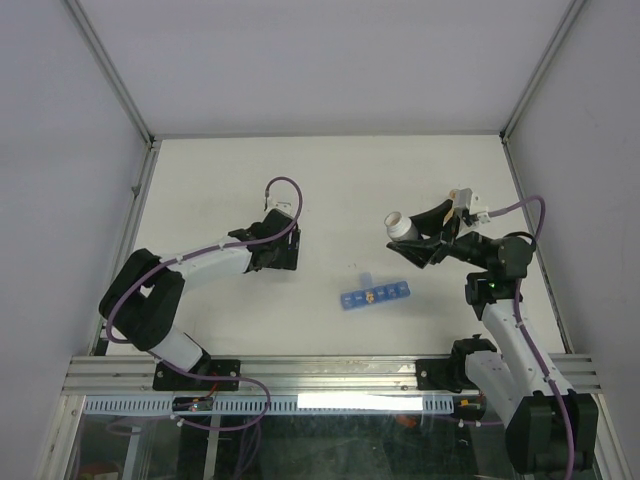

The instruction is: Sort the pills into containers

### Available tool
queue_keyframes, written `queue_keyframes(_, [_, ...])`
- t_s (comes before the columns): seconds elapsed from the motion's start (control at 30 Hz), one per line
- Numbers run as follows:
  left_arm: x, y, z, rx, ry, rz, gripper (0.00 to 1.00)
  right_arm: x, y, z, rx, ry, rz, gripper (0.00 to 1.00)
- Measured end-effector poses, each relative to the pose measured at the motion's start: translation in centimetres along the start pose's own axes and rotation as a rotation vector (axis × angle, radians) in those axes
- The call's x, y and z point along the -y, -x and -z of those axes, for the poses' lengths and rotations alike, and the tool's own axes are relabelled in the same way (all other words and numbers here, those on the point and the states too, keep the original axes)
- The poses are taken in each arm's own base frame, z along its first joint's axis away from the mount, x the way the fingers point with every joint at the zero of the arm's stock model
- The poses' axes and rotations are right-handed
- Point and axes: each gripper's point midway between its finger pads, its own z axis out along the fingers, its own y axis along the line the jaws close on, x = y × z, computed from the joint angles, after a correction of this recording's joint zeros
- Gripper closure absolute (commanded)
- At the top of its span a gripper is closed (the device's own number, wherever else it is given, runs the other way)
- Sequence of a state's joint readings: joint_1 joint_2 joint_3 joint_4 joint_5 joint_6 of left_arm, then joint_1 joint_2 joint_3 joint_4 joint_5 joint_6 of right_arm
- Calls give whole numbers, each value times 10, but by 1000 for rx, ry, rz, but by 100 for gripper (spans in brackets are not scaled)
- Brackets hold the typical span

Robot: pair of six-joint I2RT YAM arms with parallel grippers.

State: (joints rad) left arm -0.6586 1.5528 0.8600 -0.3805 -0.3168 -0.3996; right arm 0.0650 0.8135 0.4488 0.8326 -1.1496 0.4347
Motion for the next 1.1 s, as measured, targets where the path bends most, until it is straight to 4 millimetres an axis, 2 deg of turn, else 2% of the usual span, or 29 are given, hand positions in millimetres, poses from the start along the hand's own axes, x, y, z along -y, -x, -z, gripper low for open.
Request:
queue_keyframes(0.3, [-14,-1,-9,-31,49,-1,36,2,0,1,0,-9,1,100])
queue_keyframes(0.5, [-19,-5,-14,-49,64,-4,45,3,0,2,0,-12,1,100])
queue_keyframes(0.87, [-16,-5,-14,-57,47,-12,68,6,1,3,1,-24,-1,100])
queue_keyframes(1.03, [-10,-5,-12,-65,4,-9,73,5,0,4,-2,-19,-1,100])
queue_keyframes(1.1, [1,-2,-3,-61,-67,1,73,3,-1,4,-9,-12,-4,100])
